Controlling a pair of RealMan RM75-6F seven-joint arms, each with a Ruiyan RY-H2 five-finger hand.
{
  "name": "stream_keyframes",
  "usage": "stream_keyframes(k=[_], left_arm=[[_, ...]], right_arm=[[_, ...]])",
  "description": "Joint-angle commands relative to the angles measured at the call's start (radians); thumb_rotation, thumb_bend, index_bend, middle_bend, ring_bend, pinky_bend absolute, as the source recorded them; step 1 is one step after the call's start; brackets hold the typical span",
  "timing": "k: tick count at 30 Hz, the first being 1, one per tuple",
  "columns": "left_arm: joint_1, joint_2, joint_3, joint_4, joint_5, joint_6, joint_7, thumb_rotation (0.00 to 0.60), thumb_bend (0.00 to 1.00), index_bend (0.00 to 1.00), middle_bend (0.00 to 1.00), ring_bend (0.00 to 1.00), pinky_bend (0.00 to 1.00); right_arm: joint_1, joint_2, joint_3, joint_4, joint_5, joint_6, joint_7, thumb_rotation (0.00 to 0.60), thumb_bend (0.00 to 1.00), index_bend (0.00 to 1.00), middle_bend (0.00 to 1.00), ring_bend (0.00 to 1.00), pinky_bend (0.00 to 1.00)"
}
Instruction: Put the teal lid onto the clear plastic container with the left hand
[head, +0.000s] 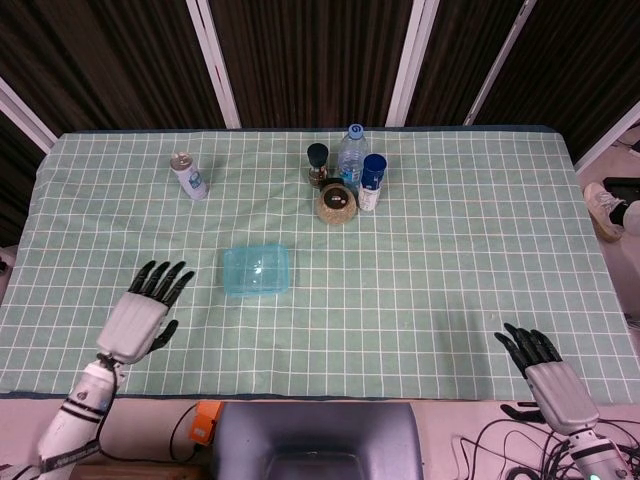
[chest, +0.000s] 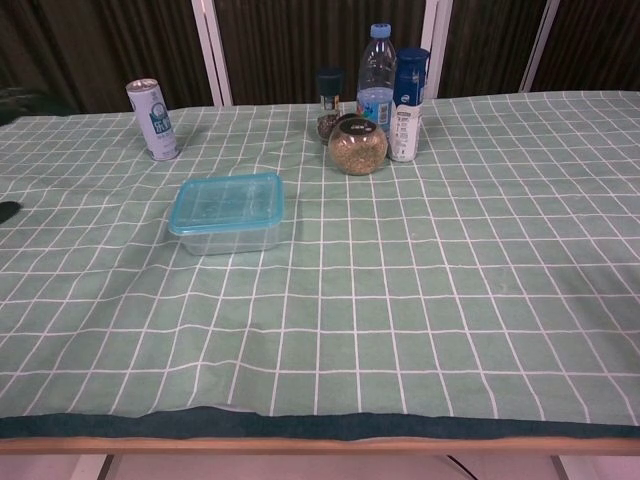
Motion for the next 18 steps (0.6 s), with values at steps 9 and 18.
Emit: stream_keyframes(k=[9, 18], left_arm=[[0.349, -0.129, 0.047, 0.417, 0.179, 0.32, -0.394, 0.6, 0.38, 0.0, 0.0, 0.0, 0.02], [0.358, -0.131, 0.016, 0.407, 0.202, 0.247, -0.366, 0.6, 0.38, 0.0, 0.0, 0.0, 0.02]], right_arm=[[-0.021, -0.025, 0.001, -0.011, -0.006, 0.032, -0.068, 0.6, 0.19, 0.0, 0.0, 0.0, 0.0], [-0.032, -0.016, 0.0, -0.005, -0.01, 0.052, -0.051, 0.6, 0.19, 0.0, 0.0, 0.0, 0.0]])
